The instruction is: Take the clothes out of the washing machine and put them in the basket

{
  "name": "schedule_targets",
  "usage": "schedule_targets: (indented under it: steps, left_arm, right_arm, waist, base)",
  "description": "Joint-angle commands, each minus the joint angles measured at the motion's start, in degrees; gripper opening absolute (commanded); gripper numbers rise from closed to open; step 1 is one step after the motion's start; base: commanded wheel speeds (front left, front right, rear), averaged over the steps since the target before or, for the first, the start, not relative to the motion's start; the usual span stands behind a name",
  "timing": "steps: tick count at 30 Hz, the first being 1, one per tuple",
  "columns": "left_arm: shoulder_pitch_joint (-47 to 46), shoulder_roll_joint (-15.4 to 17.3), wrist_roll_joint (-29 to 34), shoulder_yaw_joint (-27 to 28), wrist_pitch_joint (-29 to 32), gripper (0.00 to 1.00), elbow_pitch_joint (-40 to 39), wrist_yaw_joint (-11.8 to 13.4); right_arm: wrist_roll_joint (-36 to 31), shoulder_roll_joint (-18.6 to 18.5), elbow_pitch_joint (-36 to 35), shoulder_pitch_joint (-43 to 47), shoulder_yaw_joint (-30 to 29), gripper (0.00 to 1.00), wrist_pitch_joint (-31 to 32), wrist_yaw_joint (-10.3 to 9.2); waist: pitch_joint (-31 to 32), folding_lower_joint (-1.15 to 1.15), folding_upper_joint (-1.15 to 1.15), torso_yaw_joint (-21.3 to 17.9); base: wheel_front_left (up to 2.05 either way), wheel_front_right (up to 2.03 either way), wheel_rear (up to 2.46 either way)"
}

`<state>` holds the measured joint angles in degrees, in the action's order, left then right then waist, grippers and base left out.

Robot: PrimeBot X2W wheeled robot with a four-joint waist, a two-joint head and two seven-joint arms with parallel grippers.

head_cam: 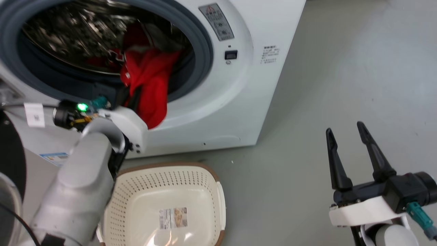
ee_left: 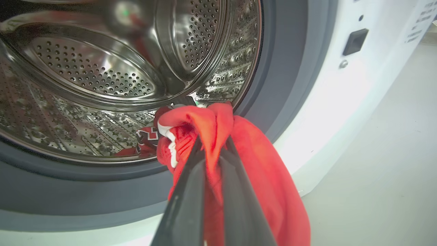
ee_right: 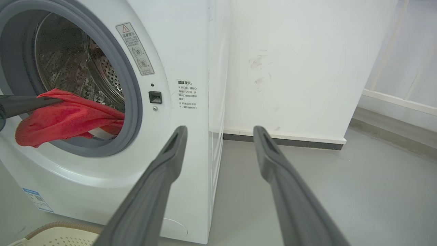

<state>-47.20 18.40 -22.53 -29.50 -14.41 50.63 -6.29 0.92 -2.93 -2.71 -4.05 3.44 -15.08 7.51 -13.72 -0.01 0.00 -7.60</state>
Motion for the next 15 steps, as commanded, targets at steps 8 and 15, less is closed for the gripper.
schedule_targets:
  steps: [8,15]
  left_arm:
    - [12.94,1.65,-0.73,1.18,-0.85,0.00,-12.77,2.95]
    - [25.36,4.50,-0.92,0.23,0.91,0.00,-26.48,6.39]
  right_arm:
    - [-0.64,0.10,0.73,4.76,0.54,1.00,-0.14,-0.05]
    - [-0.73,0.10,1.06,7.46,0.71,1.00,-0.14,-0.04]
  waist:
    - [8.72,0.01,0.00,3.03]
    - [11.94,0.01,0.00,4.07]
  base:
    - [0.00,0.00,0.00]
    - [0.00,0.00,0.00]
